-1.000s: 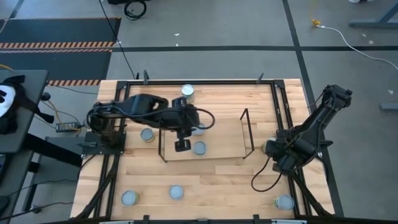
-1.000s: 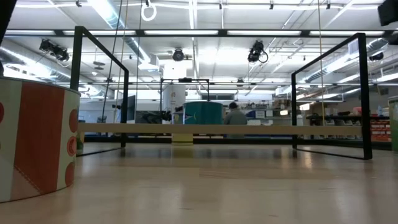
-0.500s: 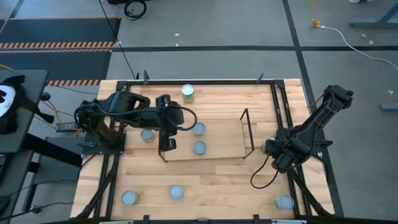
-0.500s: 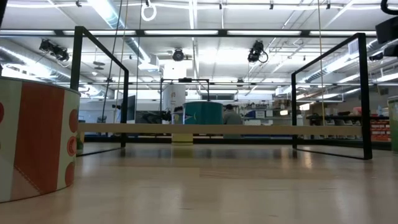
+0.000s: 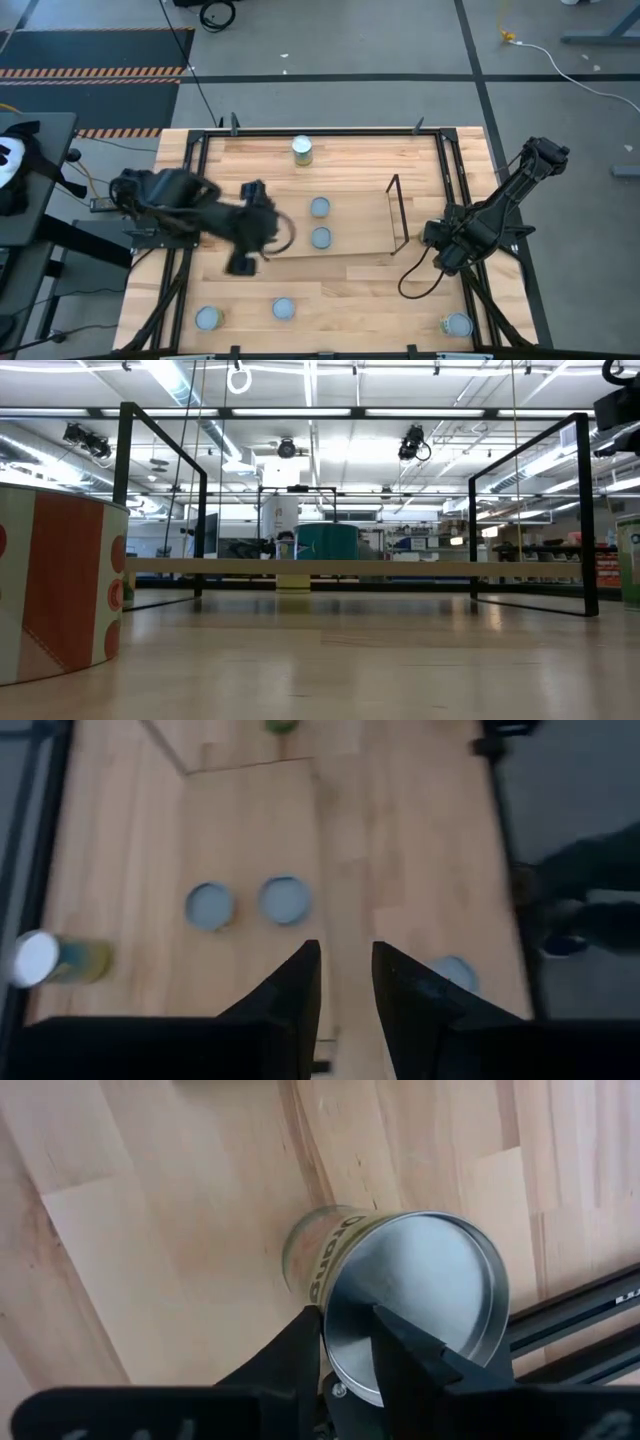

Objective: Pick and place cans onto a shelf
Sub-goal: Put the canned oranges on the shelf

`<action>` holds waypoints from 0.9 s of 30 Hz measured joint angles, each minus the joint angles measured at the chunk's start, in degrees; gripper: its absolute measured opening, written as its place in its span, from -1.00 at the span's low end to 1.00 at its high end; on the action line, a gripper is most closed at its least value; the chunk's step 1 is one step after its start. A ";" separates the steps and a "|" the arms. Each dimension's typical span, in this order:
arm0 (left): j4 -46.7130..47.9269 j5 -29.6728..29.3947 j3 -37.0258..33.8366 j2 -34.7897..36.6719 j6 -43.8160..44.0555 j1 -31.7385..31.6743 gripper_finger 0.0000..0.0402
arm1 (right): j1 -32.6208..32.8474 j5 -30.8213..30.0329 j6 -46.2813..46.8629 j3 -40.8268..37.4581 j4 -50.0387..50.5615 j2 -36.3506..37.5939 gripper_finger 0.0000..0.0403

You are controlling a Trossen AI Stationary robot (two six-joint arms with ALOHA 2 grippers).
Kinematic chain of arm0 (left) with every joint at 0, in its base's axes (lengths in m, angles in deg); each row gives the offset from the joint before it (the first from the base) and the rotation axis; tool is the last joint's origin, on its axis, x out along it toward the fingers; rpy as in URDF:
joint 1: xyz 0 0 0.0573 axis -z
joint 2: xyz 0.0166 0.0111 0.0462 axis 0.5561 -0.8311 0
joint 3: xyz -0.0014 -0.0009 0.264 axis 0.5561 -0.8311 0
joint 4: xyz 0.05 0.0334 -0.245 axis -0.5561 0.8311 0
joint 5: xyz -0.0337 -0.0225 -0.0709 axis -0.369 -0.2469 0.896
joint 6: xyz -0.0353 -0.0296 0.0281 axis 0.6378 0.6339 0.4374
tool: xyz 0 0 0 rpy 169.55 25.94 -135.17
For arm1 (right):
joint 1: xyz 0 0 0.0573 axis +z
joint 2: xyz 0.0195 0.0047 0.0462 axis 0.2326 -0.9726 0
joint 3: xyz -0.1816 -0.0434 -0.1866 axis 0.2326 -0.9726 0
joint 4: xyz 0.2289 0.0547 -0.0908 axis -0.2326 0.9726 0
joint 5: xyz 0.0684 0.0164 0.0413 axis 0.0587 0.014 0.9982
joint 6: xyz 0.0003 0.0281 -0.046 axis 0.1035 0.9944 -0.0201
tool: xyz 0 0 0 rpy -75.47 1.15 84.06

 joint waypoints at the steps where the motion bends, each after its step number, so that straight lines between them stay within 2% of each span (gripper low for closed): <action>1: 0.00 0.01 0.02 0.67 0.37 1.11 -0.51 | -0.11 0.01 -0.15 -0.02 -0.03 -0.01 -0.52; 5: 0.00 -0.01 0.04 2.53 0.34 5.04 -0.51 | -0.36 0.05 -1.27 -0.04 -0.58 0.00 -0.58; 12: 0.01 -0.06 0.04 5.91 -0.06 8.15 -0.51 | -0.40 0.61 -3.27 1.33 -1.75 -0.08 -0.81; 17: 0.02 -3.06 0.04 7.26 2.30 9.78 -0.51 | -0.38 2.64 -4.11 3.86 -2.73 -0.21 -0.95; 27: 0.00 -6.43 0.04 7.25 3.80 11.64 -0.51 | -0.70 12.23 -4.23 7.03 -2.05 -0.19 -0.99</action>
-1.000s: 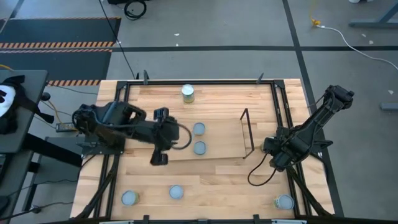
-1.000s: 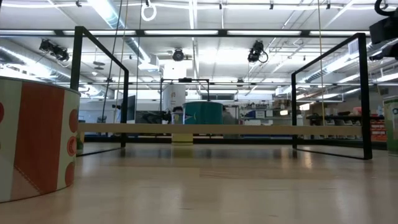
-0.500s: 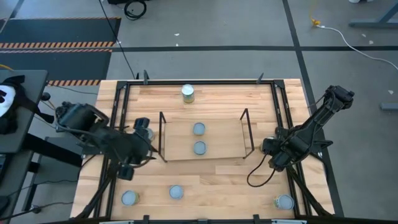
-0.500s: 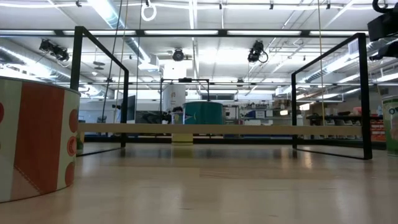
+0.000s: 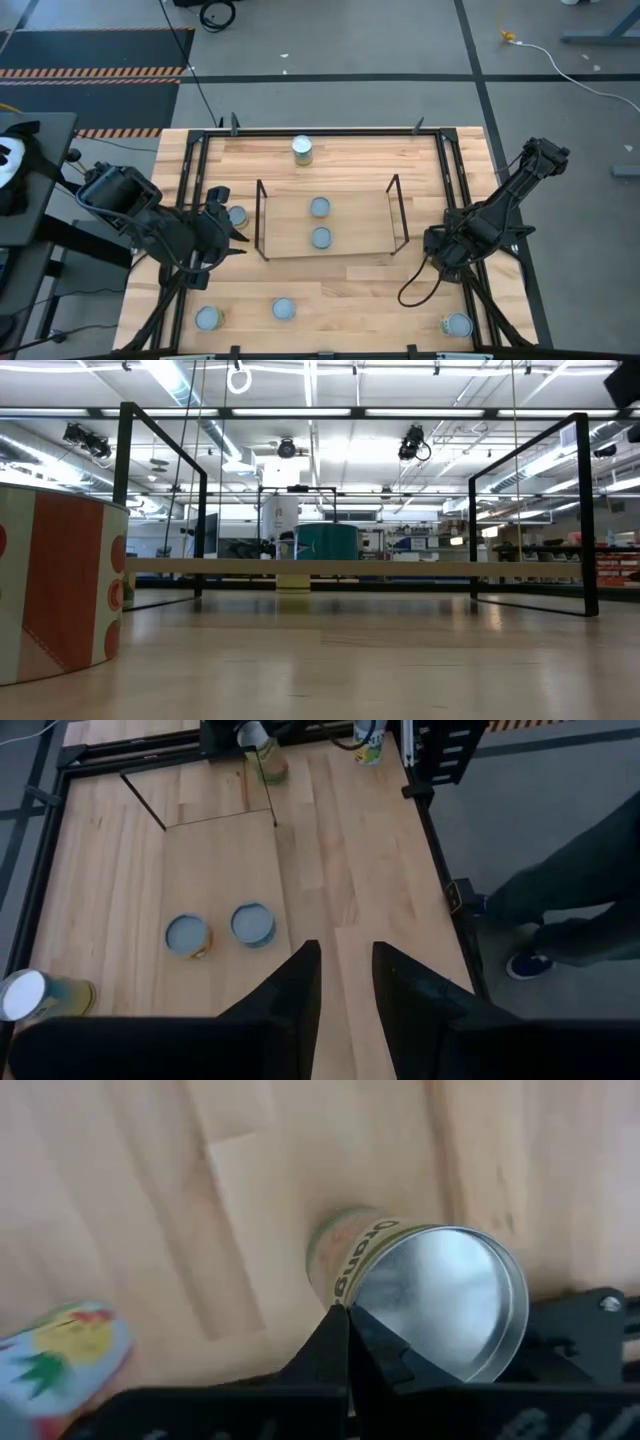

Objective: Pick and place cans onto a shelf
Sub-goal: Put the canned oranges on the shelf

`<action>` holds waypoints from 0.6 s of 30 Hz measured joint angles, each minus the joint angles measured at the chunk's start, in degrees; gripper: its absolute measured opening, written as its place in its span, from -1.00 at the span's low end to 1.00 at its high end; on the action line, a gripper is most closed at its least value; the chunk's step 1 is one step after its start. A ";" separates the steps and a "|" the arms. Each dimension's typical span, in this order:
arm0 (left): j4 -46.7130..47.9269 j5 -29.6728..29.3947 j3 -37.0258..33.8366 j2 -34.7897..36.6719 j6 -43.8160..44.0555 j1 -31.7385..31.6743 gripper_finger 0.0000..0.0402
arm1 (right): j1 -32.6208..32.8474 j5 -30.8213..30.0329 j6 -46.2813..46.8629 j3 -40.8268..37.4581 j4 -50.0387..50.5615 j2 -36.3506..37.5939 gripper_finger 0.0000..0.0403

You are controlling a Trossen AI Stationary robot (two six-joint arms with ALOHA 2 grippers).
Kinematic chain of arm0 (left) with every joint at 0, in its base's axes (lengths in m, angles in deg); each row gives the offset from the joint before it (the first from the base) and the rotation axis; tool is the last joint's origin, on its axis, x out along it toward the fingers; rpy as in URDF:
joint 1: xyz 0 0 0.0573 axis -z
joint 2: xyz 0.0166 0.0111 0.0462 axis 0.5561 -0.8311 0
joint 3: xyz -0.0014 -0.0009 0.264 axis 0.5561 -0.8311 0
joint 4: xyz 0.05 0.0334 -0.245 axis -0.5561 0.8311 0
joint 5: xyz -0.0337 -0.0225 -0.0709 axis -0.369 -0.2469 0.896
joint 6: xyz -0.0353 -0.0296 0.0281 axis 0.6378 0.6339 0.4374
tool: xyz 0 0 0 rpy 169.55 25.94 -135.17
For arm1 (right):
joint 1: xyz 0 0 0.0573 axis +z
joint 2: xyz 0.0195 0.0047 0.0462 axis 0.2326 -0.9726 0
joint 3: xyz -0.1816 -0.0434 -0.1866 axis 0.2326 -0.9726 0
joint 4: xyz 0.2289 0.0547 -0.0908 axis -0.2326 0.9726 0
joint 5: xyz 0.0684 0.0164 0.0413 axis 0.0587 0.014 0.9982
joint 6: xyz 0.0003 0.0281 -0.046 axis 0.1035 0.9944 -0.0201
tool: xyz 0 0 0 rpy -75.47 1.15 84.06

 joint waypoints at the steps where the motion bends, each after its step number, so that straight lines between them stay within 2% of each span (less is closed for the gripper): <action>1: 0.01 -0.02 0.00 0.00 -0.02 0.00 -0.51 | 0.00 0.93 -0.61 0.87 -0.10 0.00 -0.99; 5: 0.00 -0.22 0.00 0.00 -0.38 0.00 -0.51 | -0.22 6.55 -3.08 5.61 -3.94 -0.33 -0.99; 9: 0.00 -0.84 0.00 0.00 -2.39 -0.04 -0.51 | -0.37 11.28 -3.47 10.71 -11.82 -3.51 -0.99; 14: 0.00 -6.07 0.00 0.00 -3.10 -1.16 -0.51 | -1.24 12.62 -5.61 18.17 -22.87 -13.84 -1.00; 18: 0.00 -6.11 0.00 0.00 -4.32 -2.56 -0.51 | -4.65 11.08 -15.44 29.22 -24.40 -23.69 -1.00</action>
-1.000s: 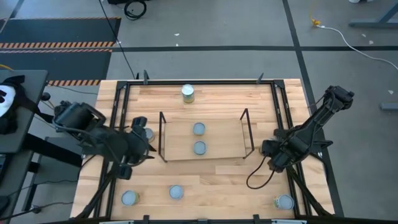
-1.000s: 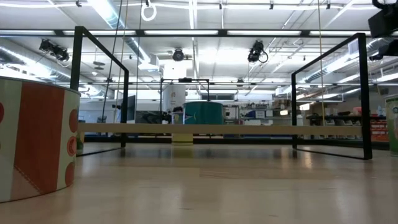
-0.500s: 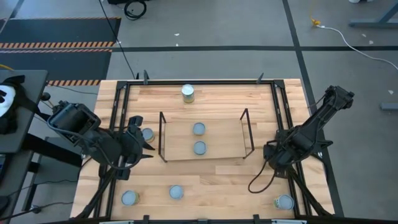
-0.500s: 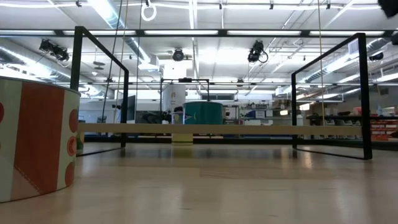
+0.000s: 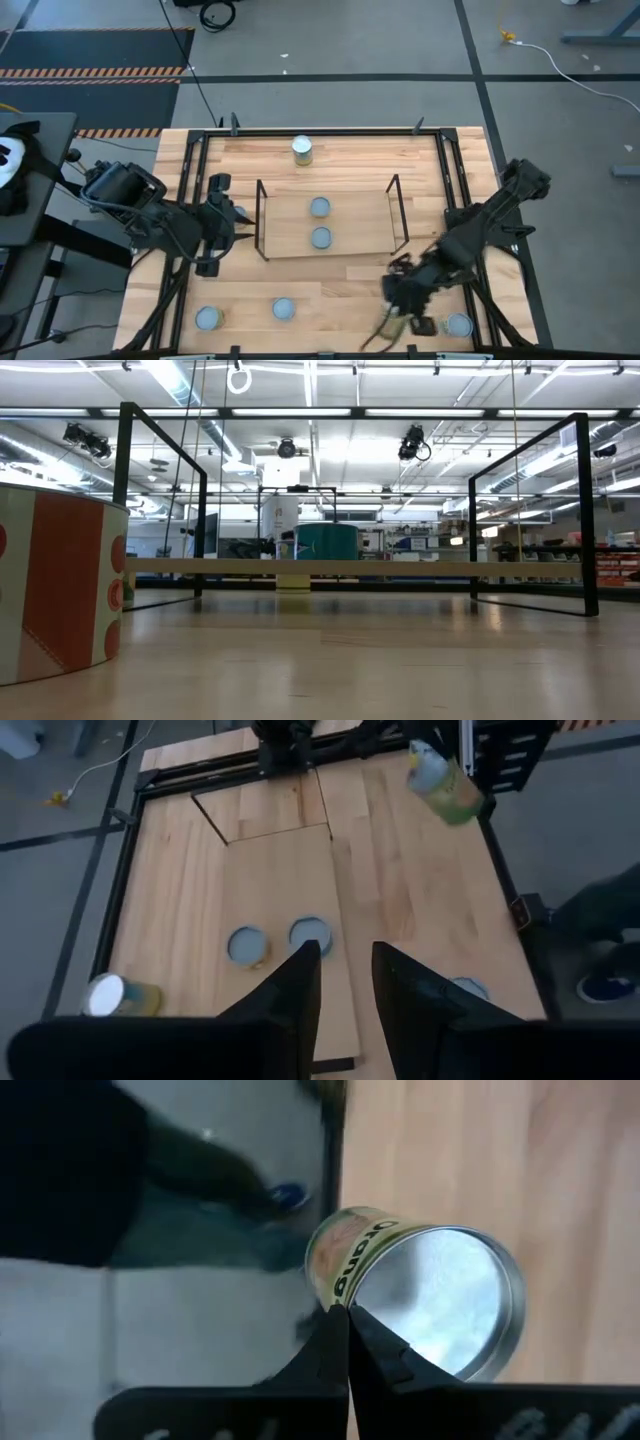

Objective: Pick and place cans onto a shelf
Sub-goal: Put the canned oranges on the shelf

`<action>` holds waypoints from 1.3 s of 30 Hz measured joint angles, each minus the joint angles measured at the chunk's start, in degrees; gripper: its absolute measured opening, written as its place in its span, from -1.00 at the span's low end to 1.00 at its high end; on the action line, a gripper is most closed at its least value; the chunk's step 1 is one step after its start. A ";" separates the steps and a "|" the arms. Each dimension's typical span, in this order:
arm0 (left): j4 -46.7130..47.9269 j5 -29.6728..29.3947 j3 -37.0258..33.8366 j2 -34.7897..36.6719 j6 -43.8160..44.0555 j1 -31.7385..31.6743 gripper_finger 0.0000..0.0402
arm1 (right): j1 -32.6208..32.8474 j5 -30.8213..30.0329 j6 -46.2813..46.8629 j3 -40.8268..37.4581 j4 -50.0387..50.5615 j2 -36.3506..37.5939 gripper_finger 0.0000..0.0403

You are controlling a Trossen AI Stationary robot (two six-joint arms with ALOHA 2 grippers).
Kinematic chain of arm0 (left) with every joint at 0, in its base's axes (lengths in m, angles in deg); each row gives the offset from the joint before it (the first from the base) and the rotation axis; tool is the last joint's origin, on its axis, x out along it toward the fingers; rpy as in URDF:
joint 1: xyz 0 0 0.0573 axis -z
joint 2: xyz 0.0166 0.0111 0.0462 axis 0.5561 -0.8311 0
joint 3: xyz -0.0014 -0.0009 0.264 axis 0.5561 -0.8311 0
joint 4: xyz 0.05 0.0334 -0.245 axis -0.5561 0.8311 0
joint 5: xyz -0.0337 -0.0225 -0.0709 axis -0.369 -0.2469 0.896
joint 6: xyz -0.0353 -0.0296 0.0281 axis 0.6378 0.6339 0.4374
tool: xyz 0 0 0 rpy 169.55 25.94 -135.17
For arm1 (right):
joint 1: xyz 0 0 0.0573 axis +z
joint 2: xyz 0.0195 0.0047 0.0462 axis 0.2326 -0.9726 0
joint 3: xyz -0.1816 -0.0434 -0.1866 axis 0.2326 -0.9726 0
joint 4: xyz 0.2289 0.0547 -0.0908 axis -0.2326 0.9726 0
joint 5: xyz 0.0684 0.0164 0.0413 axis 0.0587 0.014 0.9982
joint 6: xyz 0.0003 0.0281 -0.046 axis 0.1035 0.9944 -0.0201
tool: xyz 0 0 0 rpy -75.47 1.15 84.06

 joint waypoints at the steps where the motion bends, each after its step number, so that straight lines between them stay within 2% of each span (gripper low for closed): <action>1: 0.00 0.22 0.00 0.00 -0.43 -0.25 -0.51 | -1.16 -1.50 -3.11 3.23 1.35 -1.95 -1.00; 7: 0.00 0.53 0.00 0.00 -1.77 -2.17 -0.51 | -9.22 -12.22 -21.12 20.11 17.56 -8.73 -1.00; 11: 0.01 0.51 0.00 0.00 -1.75 -3.53 -0.51 | -15.27 -20.99 -32.91 22.85 25.38 -9.36 -1.00; 13: 0.00 0.53 0.00 0.00 -1.74 -3.91 -0.51 | -18.80 -22.77 -38.46 22.54 26.59 -9.38 -1.00; 20: 0.00 0.57 0.00 0.00 -1.37 -4.04 -0.51 | -30.29 -23.18 -55.41 17.11 26.09 -9.40 -1.00; 25: 0.00 3.82 -0.02 0.79 0.01 -3.86 -0.51 | -35.82 -21.75 -62.91 13.36 23.51 -9.40 -1.00; 29: 0.00 4.04 -0.02 1.45 0.11 -3.86 -0.51 | -37.73 -18.12 -65.99 11.08 19.82 -9.40 -1.00; 39: -0.01 3.08 -0.02 1.87 -0.23 -3.93 -0.51 | -38.81 -16.68 -65.83 6.87 17.63 -9.27 -0.99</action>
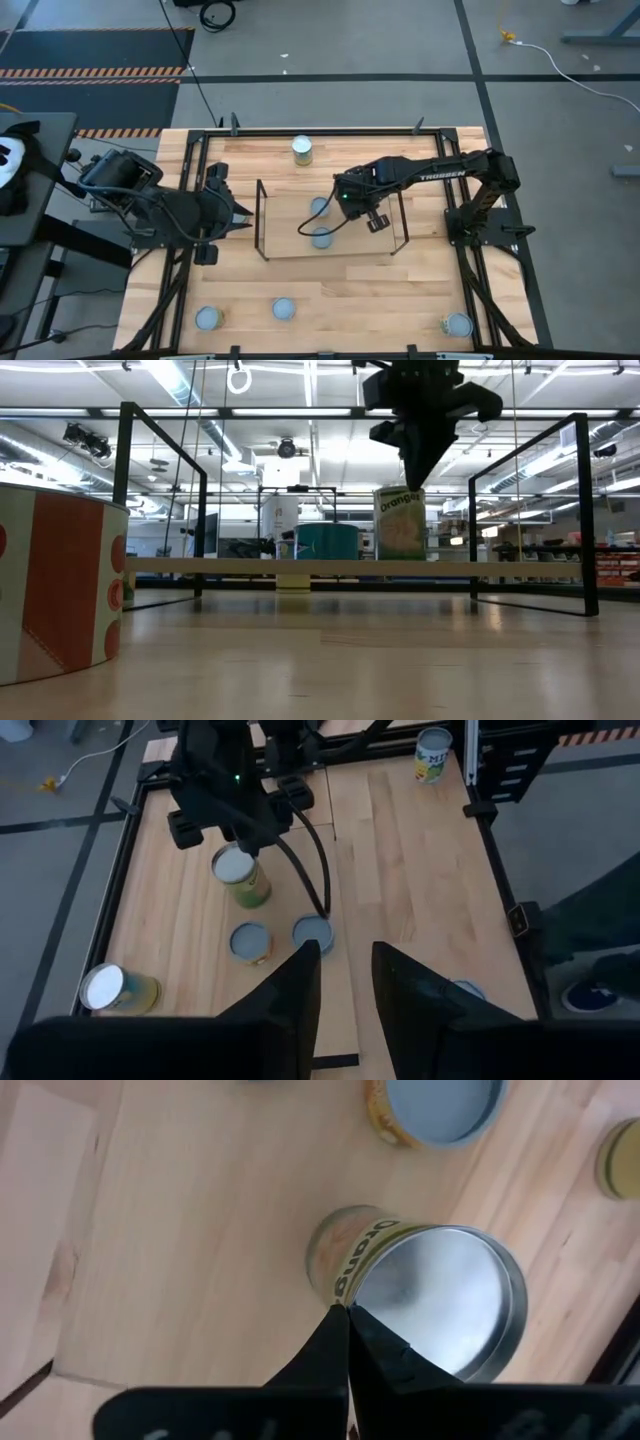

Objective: Pick and place cans onto a shelf
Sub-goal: Put the canned oranges on the shelf

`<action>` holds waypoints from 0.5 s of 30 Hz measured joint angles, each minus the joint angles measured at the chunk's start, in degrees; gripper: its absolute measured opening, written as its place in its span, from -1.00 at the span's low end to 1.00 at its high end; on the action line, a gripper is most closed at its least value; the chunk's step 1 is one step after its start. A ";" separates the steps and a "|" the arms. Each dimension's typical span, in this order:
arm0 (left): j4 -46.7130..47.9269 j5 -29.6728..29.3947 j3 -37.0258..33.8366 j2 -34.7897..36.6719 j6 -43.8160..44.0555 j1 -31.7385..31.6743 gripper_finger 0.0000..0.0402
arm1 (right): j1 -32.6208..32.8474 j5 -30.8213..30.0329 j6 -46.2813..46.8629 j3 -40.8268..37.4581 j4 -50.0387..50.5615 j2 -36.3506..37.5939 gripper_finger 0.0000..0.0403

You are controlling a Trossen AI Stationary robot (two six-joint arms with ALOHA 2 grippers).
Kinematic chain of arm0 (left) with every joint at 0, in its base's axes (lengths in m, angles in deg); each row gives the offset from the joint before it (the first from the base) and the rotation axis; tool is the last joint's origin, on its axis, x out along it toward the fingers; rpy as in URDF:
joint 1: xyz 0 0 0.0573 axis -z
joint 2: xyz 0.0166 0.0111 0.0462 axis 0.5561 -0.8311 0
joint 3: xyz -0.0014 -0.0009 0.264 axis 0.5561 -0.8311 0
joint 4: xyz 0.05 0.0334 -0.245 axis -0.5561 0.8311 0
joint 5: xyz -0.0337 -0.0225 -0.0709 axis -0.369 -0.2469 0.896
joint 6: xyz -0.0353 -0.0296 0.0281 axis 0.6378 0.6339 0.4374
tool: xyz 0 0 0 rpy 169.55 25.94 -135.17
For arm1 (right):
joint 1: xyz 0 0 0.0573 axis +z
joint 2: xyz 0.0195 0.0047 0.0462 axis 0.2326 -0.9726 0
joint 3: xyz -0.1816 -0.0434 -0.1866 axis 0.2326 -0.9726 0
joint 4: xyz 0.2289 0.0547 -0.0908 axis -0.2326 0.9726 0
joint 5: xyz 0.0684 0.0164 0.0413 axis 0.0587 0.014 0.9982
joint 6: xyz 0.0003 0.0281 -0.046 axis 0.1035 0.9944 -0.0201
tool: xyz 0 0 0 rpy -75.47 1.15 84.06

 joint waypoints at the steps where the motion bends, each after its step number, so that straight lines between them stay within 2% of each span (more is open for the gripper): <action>1: 0.01 -0.03 0.00 0.01 -0.02 0.00 -0.51 | 0.02 0.00 0.16 -0.20 -0.80 0.02 -0.98; 15: 0.01 -0.14 0.00 -0.01 -0.01 0.00 -0.51 | 1.64 0.02 0.45 -0.35 -4.28 -0.03 -0.60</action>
